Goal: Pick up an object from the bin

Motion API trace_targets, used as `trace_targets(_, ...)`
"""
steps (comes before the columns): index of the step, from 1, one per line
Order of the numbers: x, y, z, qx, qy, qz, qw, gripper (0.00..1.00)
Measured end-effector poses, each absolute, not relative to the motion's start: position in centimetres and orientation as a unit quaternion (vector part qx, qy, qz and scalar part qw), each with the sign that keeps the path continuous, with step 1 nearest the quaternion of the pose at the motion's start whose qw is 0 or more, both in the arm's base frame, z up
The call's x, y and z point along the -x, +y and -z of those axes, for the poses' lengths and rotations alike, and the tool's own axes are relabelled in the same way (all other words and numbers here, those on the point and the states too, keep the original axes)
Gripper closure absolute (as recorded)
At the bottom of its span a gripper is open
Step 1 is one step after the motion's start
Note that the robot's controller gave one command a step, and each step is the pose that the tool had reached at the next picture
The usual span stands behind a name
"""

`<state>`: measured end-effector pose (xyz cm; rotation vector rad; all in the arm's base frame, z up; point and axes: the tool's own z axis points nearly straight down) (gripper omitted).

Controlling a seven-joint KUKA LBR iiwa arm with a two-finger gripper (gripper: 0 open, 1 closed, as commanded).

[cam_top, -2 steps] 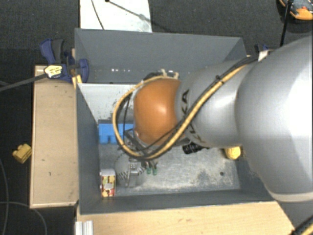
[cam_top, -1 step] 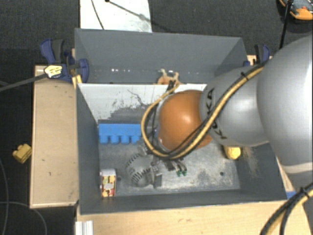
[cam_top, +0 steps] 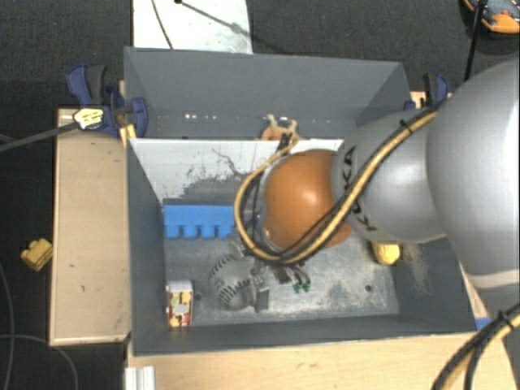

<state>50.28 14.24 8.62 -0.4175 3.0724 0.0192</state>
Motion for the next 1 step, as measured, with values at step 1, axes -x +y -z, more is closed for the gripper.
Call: trace_targets(1, -49.97, 13.19, -12.53, 0.142, 0.99, -0.002, 0.005, 1.0)
